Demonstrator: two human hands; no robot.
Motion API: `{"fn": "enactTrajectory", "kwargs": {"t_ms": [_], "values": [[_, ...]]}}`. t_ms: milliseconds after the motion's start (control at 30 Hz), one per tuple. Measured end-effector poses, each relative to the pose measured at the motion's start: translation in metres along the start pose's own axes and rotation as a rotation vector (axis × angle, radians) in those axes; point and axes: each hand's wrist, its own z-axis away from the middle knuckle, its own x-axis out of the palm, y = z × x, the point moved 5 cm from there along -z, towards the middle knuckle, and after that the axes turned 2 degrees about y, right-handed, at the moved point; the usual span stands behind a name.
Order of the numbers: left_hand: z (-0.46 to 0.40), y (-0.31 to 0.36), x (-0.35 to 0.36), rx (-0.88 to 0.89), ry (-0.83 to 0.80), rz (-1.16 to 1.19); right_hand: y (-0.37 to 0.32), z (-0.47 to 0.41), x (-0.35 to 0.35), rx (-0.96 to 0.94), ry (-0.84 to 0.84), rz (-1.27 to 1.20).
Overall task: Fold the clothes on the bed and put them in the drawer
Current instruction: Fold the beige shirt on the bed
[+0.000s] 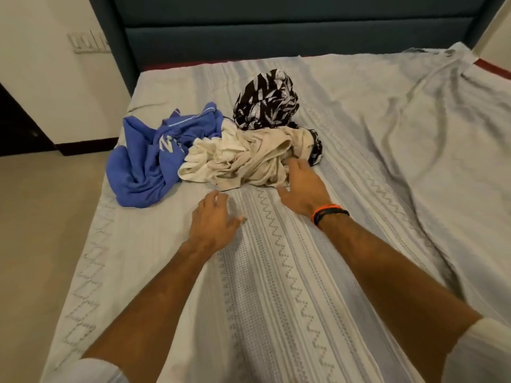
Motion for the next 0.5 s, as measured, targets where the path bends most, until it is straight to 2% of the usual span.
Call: {"fn": "enactTrajectory", "kwargs": {"t_ms": [67,167,300,400,467,500], "values": [[0.006,-0.012,0.019,0.054,0.07,-0.066,-0.007,-0.023,0.006,-0.058,0.056,0.068],[0.016,-0.018,0.029,0.095,0.219,-0.091,-0.019,-0.046,0.02,-0.125,0.006,0.178],[0.012,-0.017,0.028,0.106,0.225,-0.059,-0.03,-0.051,0.03,-0.09,0.017,0.122],[0.013,-0.018,0.021,0.078,0.159,0.101,-0.032,-0.027,0.022,0.035,0.036,-0.009],[0.017,-0.016,0.013,0.01,0.105,0.296,-0.038,0.001,0.021,0.028,-0.076,-0.131],[0.022,-0.013,0.006,-0.022,0.088,0.393,-0.044,0.017,0.021,0.003,-0.186,-0.212]]}}
